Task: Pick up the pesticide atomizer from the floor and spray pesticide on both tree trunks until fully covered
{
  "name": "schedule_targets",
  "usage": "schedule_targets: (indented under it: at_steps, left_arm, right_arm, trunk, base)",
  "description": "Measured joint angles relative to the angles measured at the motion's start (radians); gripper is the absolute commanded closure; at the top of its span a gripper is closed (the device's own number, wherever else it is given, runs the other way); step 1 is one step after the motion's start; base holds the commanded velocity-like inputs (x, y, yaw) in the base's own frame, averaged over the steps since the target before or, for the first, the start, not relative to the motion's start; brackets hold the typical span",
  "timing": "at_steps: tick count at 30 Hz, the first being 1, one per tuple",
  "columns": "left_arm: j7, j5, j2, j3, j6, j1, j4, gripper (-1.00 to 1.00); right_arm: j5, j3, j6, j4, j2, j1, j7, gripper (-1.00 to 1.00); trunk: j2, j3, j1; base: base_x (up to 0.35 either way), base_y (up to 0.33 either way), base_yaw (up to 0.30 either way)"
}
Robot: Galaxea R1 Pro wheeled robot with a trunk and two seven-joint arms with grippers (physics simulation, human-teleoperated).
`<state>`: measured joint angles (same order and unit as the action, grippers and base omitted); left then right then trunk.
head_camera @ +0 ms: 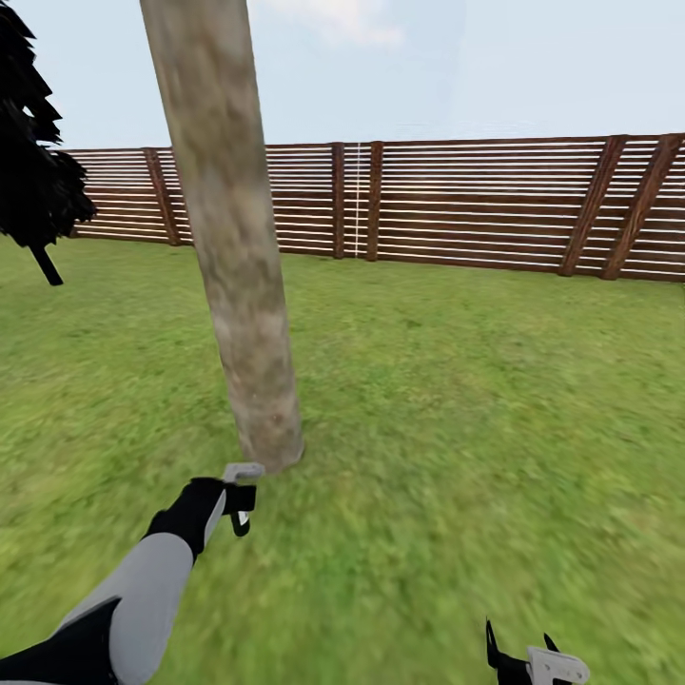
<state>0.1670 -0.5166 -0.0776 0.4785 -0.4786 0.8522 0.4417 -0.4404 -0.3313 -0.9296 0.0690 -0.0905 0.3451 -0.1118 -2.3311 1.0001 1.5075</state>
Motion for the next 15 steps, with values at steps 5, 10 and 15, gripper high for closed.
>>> schedule_targets:
  at_steps: [5,10,15]
  left_arm:
    - [0.001,0.005,-0.015,0.003,0.005,-0.002,-0.003,1.0]
    - [-0.005,-0.003,-0.016,-0.001,0.001,-0.002,-0.002,1.0]
    - [0.002,0.003,0.066,0.001,0.003,-0.002,-0.009,1.0]
  right_arm:
    - [0.0,-0.001,0.0,0.0,0.0,0.0,0.001,-1.0]
    - [0.0,-0.002,0.0,0.0,0.0,-0.001,0.0,-1.0]
    - [0.0,-0.001,0.0,0.0,0.0,0.0,0.001,-1.0]
  trunk:
    - [0.0,0.0,0.0]
    - [0.0,0.0,0.0]
    - [0.0,0.0,0.0]
  base:
    - [0.079,0.016,-0.001]
    - [0.001,0.0,0.0]
    - [0.0,0.0,0.0]
